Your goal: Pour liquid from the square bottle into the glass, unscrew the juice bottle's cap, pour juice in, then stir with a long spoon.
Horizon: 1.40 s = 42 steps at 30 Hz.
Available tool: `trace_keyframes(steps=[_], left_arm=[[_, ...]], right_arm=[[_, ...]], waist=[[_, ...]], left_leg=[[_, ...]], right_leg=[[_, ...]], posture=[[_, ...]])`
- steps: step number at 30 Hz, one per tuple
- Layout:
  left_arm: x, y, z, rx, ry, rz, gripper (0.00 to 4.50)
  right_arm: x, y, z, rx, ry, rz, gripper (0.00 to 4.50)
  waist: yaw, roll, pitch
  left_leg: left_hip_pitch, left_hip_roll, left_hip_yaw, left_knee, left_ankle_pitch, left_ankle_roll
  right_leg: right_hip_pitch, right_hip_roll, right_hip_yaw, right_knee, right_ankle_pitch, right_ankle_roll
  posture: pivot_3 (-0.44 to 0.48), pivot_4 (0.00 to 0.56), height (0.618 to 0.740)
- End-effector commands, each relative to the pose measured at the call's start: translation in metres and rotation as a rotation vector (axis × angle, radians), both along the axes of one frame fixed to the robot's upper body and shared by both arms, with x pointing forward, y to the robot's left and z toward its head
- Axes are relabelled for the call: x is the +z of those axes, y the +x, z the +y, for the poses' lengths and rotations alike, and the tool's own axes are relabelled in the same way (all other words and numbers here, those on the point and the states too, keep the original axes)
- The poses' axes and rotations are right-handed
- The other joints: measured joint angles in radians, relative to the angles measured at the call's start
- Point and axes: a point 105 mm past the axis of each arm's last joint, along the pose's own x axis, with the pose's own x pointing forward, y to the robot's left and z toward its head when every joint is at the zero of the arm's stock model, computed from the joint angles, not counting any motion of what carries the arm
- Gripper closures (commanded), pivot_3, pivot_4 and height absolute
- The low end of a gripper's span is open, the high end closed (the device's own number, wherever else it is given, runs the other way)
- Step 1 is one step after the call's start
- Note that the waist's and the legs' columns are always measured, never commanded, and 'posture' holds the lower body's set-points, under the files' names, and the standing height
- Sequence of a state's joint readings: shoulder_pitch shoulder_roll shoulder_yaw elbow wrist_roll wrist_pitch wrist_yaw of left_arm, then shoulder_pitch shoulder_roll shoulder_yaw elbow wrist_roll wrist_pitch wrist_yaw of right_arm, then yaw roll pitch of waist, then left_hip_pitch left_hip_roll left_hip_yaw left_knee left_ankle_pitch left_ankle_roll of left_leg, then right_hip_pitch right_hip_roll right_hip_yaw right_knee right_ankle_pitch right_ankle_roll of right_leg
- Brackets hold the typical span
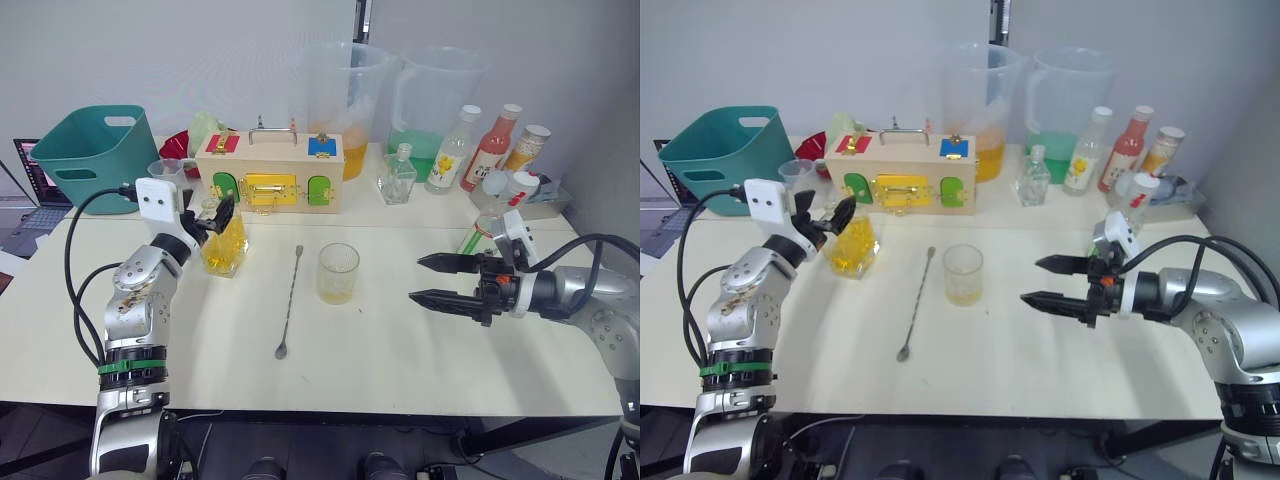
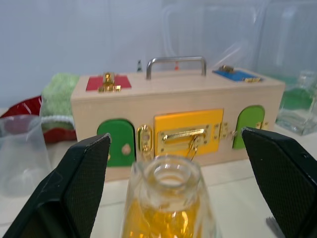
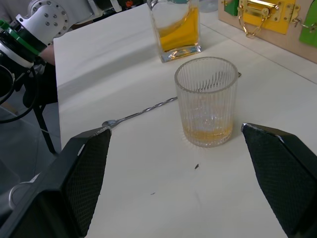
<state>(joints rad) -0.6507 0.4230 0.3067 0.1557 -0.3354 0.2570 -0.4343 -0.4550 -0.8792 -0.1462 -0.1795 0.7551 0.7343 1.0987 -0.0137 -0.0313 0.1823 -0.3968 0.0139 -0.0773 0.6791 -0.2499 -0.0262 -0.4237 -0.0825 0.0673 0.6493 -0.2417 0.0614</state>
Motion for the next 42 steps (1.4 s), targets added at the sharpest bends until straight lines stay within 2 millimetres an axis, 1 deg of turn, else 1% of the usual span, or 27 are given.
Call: trace_keyframes(steps=[1,3,4,5,7,9,11,14,16,17,21,23,26,29,31,34,35,36,39,42], left_arm=[[0.044,-0.018,-0.001,-0.06,0.001,-0.157,0.04],[0.058,-0.027,-0.004,-0.124,0.012,-0.194,0.04],[0.062,-0.032,-0.005,-0.16,0.024,-0.201,0.04],[0.065,-0.041,-0.005,-0.226,0.062,-0.196,0.04],[0.065,-0.056,-0.004,-0.332,0.135,-0.165,0.04],[0.064,-0.062,-0.002,-0.371,0.161,-0.141,0.04],[0.049,-0.072,0.008,-0.44,0.208,-0.043,0.04],[0.023,-0.083,0.018,-0.518,0.227,0.124,0.04],[0.005,-0.09,0.024,-0.542,0.264,0.194,0.04],[0.0,-0.092,0.026,-0.545,0.282,0.212,0.04],[-0.031,-0.11,0.026,-0.611,0.315,0.269,0.04],[-0.037,-0.111,0.024,-0.624,0.305,0.275,0.04],[-0.037,-0.112,0.017,-0.655,0.31,0.246,0.04],[-0.038,-0.114,0.003,-0.73,0.306,0.219,0.04],[-0.039,-0.113,-0.006,-0.772,0.295,0.201,0.04],[-0.039,-0.111,-0.015,-0.806,0.292,0.171,0.04],[-0.039,-0.108,-0.021,-0.818,0.297,0.155,0.04],[-0.039,-0.106,-0.026,-0.829,0.307,0.14,0.04],[-0.036,-0.102,-0.034,-0.857,0.311,0.114,0.04],[-0.036,-0.103,-0.039,-0.893,0.296,0.109,0.04]], right_arm=[[0.014,0.001,-0.005,-0.006,-0.001,-0.067,0.0],[0.017,0.004,-0.007,-0.02,0.005,-0.087,0.0],[0.017,0.005,-0.007,-0.026,0.008,-0.093,0.0],[0.018,0.005,-0.009,-0.031,0.003,-0.099,0.0],[0.018,0.006,-0.012,-0.042,-0.004,-0.108,0.0],[0.018,0.006,-0.013,-0.049,-0.006,-0.114,0.0],[0.016,0.005,-0.017,-0.068,-0.011,-0.131,0.0],[0.013,0.006,-0.022,-0.126,-0.001,-0.168,0.0],[0.011,0.006,-0.023,-0.163,0.022,-0.186,0.0],[0.01,0.005,-0.023,-0.172,0.031,-0.188,0.0],[-0.011,-0.008,-0.032,-0.278,0.028,-0.193,0.0],[-0.019,-0.016,-0.035,-0.318,0.046,-0.178,0.0],[-0.029,-0.024,-0.043,-0.391,0.055,-0.176,0.0],[-0.034,-0.036,-0.064,-0.509,0.073,-0.231,0.0],[-0.042,-0.046,-0.082,-0.589,0.09,-0.218,0.0],[-0.053,-0.058,-0.103,-0.686,0.097,-0.191,0.0],[-0.056,-0.062,-0.115,-0.757,0.104,-0.192,0.0],[-0.059,-0.066,-0.123,-0.806,0.116,-0.187,0.0],[-0.06,-0.073,-0.138,-0.902,0.136,-0.196,0.0],[-0.058,-0.076,-0.143,-0.917,0.148,-0.215,0.0]], waist=[[0.0,0.0,0.0],[-0.001,0.0,0.0],[-0.002,0.0,0.0],[-0.003,0.0,0.0],[-0.009,0.0,0.0],[-0.012,0.0,0.0],[-0.015,0.001,0.0],[-0.02,0.001,0.0],[-0.023,0.001,0.0],[-0.024,0.001,0.0],[-0.021,0.001,0.0],[-0.016,0.001,0.0],[-0.013,0.001,0.0],[-0.005,0.001,0.0],[-0.001,0.002,0.0],[-0.001,0.002,0.0],[-0.001,0.002,0.0],[-0.001,0.002,0.0],[-0.004,0.002,-0.001],[-0.02,0.003,-0.001]], left_leg=[[0.0,0.0,0.0,0.0,0.0,0.0],[0.0,0.0,0.0,0.0,0.0,0.0],[0.0,0.0,0.0,0.0,0.0,0.0],[0.0,0.0,0.0,0.0,0.0,0.0],[0.0,0.0,0.0,0.0,0.0,0.0],[0.001,0.0,0.0,-0.001,0.0,0.0],[0.002,0.0,0.0,-0.001,0.0,0.0],[0.002,0.001,0.0,-0.002,0.0,0.0],[0.002,0.001,0.0,-0.002,0.0,0.0],[0.002,0.001,0.0,-0.002,0.0,0.0],[0.003,0.002,0.0,-0.003,0.0,0.0],[0.002,0.002,0.0,-0.004,0.0,0.0],[0.002,0.002,0.001,-0.003,0.0,0.0],[0.005,0.002,0.001,-0.003,0.0,0.0],[0.005,0.002,0.002,-0.003,0.0,0.0],[0.006,0.002,0.003,-0.003,0.0,0.0],[0.006,0.002,0.003,-0.003,0.0,0.0],[0.006,0.002,0.003,-0.003,0.0,0.0],[0.007,0.003,0.004,-0.003,0.0,0.0],[0.008,0.004,0.004,-0.004,0.0,0.0]], right_leg=[[0.0,0.0,0.0,0.0,0.0,0.0],[0.0,0.0,0.0,0.0,0.0,0.0],[0.0,0.0,0.0,0.0,0.0,0.0],[0.0,0.0,0.0,0.0,0.0,0.0],[0.0,0.0,0.0,0.0,0.0,0.0],[0.0,0.001,0.0,0.0,0.0,0.0],[0.001,0.001,0.0,0.0,0.0,0.0],[0.001,0.001,0.0,0.0,0.0,0.0],[0.001,0.001,0.0,-0.001,0.0,0.0],[0.001,0.001,0.0,-0.001,0.0,0.0],[0.001,0.001,0.0,0.0,-0.001,-0.001],[0.001,0.001,0.0,-0.001,-0.001,-0.001],[0.001,0.001,0.0,-0.002,-0.001,-0.001],[0.004,0.001,0.001,-0.002,-0.001,-0.001],[0.005,0.001,0.001,-0.002,-0.001,-0.001],[0.005,0.001,0.002,-0.002,-0.001,-0.001],[0.005,0.001,0.002,-0.002,-0.001,-0.001],[0.005,0.002,0.002,-0.002,-0.001,-0.001],[0.006,0.002,0.003,-0.002,-0.001,-0.001],[0.006,0.003,0.004,-0.002,-0.002,-0.002]], posture=[[0.0,0.15,0.731],[0.0,0.15,0.731],[0.0,0.15,0.731],[0.0,0.15,0.731],[0.0,0.15,0.731],[0.0,0.15,0.731],[0.0,0.15,0.731],[0.0,0.15,0.731],[0.0,0.15,0.731],[0.0,0.15,0.731],[0.0,0.15,0.731],[0.0,0.15,0.731],[0.0,0.15,0.731],[0.0,0.15,0.731],[0.0,0.15,0.731],[0.0,0.15,0.731],[0.0,0.15,0.731],[0.0,0.15,0.731],[0.0,0.15,0.731],[0.0,0.15,0.731]])
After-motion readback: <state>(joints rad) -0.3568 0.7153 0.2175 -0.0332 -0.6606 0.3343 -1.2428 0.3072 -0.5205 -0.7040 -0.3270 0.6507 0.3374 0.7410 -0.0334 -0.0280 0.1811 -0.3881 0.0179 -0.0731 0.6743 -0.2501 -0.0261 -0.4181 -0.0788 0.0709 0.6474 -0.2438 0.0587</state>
